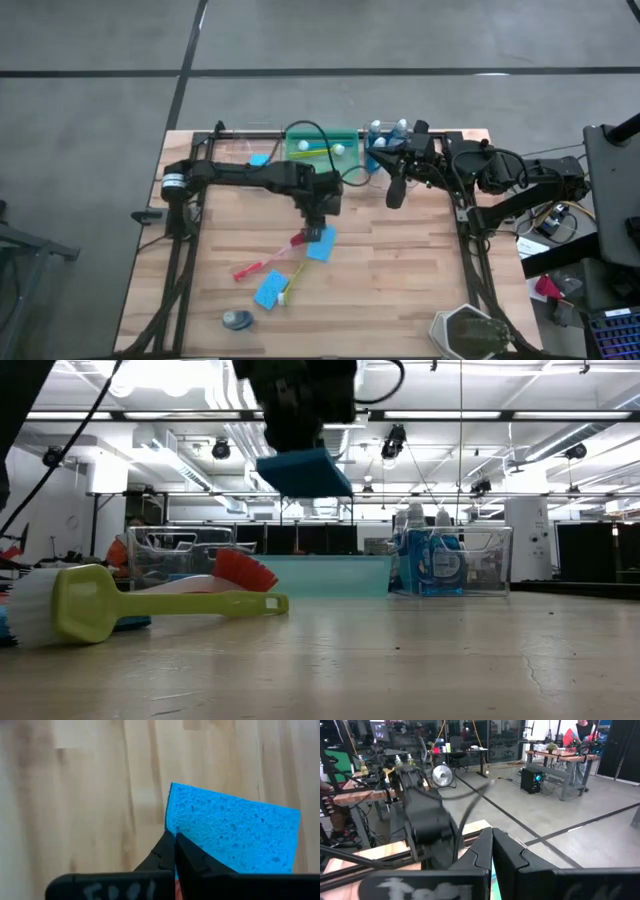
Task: Pick & Place Kitchen Sink Supplies
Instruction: Put the blue sponge wipe into the left transparent bin
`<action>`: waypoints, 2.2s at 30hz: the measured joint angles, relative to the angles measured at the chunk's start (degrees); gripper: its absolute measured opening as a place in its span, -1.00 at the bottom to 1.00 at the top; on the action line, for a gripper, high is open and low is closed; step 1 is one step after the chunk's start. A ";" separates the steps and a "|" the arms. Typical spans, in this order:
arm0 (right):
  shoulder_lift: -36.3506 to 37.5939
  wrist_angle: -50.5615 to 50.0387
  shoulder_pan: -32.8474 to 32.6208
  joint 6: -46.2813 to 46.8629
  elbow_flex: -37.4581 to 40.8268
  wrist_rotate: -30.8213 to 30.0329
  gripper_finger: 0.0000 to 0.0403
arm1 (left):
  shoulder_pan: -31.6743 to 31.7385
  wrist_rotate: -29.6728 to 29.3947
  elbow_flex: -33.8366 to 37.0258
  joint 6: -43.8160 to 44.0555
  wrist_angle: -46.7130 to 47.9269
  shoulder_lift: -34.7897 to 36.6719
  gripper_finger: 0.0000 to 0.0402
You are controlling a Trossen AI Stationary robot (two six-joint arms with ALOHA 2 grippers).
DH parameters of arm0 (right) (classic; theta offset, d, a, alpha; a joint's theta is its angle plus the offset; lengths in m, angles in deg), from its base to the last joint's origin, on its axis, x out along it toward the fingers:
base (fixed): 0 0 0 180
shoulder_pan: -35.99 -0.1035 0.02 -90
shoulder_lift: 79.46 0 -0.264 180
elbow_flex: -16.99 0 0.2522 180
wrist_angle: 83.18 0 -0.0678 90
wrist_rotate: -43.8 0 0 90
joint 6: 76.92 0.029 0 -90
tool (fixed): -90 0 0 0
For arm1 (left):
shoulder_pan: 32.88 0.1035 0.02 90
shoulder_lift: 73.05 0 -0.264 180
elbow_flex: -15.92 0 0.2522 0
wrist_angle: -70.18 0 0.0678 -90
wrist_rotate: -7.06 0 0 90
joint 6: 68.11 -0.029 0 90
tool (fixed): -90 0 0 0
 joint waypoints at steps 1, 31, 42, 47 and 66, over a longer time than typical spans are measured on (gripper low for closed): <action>0.09 0.03 0.00 -0.36 0.00 0.00 -0.96 | 0.26 -0.47 -0.51 -0.32 1.54 0.65 -1.00; -0.29 0.15 2.89 -4.98 0.00 -0.02 -0.96 | 43.70 -10.04 3.14 -28.84 17.08 18.34 -1.00; -3.18 1.47 2.91 -4.04 0.02 -0.04 -0.96 | 47.53 -9.36 14.99 -38.03 6.44 17.29 -1.00; -4.12 3.18 2.91 -4.39 0.02 0.00 -0.96 | 47.51 -8.61 20.24 -37.77 0.92 17.29 -1.00; -5.14 3.23 3.26 -3.69 0.04 0.00 -0.96 | 49.02 -8.13 26.30 -37.61 -6.42 16.63 -1.00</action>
